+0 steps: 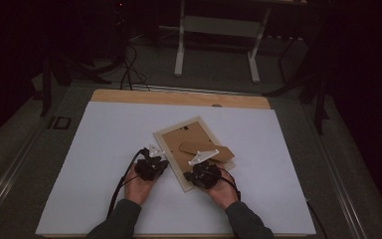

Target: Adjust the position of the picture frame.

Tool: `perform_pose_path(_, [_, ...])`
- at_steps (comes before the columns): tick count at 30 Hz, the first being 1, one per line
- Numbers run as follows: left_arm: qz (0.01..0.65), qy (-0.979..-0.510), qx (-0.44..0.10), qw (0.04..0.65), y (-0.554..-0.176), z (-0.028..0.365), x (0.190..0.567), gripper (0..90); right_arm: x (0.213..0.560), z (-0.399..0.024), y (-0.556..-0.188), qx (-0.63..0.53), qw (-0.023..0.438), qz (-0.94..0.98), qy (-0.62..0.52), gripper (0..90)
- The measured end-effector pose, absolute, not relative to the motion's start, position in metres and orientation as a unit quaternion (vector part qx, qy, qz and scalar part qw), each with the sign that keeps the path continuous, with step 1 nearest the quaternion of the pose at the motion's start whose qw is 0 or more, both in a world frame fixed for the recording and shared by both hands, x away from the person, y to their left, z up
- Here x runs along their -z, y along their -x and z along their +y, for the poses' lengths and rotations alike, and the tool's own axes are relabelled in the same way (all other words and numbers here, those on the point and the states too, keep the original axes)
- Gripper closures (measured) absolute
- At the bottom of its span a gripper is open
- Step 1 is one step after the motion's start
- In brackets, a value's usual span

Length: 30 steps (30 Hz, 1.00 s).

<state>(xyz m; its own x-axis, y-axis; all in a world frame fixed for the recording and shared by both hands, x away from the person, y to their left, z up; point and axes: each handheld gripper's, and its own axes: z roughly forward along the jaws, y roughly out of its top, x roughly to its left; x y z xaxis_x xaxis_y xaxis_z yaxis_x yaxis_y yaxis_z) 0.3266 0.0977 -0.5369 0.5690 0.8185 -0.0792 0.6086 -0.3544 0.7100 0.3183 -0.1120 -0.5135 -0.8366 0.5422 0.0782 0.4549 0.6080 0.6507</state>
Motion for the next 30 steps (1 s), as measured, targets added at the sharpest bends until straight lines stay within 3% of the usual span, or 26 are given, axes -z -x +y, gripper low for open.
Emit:
perform_pose_path(6, [0.425, -0.821, -0.148, 0.351, -0.319, 0.094, 0.534, 89.8, 0.488, -0.131, -0.334, -0.373, 0.101, 0.87, -0.307, 90.0])
perform_pose_path(9, [0.419, -0.819, -0.142, 0.364, -0.312, 0.095, 0.53, 89.8, 0.471, -0.155, -0.346, -0.366, 0.146, 0.859, -0.327, 90.0])
perform_pose_path(17, [0.391, -0.829, -0.114, 0.383, -0.295, 0.081, 0.524, 89.6, 0.46, -0.203, -0.368, -0.372, 0.186, 0.822, -0.39, 90.0])
perform_pose_path(30, [0.328, -0.854, -0.104, 0.389, -0.267, 0.048, 0.52, 89.4, 0.49, -0.247, -0.386, -0.345, 0.167, 0.8, -0.461, 90.0])
